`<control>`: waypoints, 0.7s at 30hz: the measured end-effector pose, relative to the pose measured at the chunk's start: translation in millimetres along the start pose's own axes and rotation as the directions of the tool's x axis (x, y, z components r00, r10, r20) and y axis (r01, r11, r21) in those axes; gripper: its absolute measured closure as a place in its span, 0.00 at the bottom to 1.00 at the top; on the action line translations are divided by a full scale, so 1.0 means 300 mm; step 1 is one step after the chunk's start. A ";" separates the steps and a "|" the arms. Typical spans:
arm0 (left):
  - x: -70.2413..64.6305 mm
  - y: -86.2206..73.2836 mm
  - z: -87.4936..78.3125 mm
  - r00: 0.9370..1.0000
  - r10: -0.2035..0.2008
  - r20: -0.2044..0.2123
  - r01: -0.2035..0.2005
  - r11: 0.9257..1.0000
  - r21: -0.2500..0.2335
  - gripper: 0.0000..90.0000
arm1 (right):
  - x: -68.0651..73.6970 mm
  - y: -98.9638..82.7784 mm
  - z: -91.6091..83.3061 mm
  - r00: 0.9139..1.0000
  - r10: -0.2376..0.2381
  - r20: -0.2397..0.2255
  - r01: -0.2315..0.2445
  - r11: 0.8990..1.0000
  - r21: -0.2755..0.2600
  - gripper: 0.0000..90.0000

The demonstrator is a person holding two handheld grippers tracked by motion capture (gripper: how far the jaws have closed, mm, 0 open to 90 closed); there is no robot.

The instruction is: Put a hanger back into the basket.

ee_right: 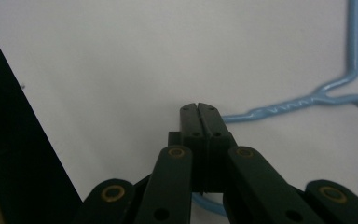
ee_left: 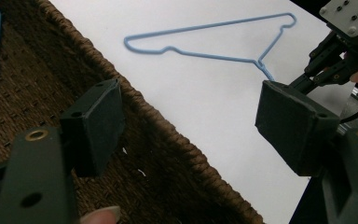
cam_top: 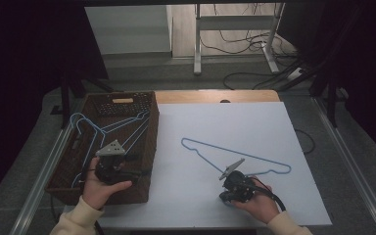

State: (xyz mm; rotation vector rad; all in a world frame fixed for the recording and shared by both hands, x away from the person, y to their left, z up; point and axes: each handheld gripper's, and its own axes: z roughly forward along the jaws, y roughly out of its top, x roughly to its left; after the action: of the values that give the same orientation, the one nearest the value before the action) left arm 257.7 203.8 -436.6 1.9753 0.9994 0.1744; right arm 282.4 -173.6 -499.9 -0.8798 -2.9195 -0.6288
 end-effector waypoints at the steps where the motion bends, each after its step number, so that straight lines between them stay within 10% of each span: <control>1: 0.000 0.000 -0.001 1.000 -0.001 -0.001 0.001 1.000 -0.001 0.26 | -0.001 0.003 0.001 1.000 -0.005 -0.005 0.005 1.000 0.003 1.00; 9: 0.002 -0.001 -0.005 1.000 -0.003 -0.001 0.003 1.000 -0.005 0.26 | -0.049 -0.046 -0.037 1.000 0.018 -0.015 -0.018 1.000 -0.006 1.00; 21: 0.000 0.000 0.001 1.000 0.004 0.001 -0.004 1.000 0.003 0.26 | 0.029 0.012 0.027 0.992 -0.097 -0.086 0.096 0.995 -0.008 1.00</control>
State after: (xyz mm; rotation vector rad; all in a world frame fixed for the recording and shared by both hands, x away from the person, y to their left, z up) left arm 258.0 203.6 -436.8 1.9805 0.9956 0.1744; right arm 277.7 -163.2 -504.9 -0.6963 -2.8981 -0.6601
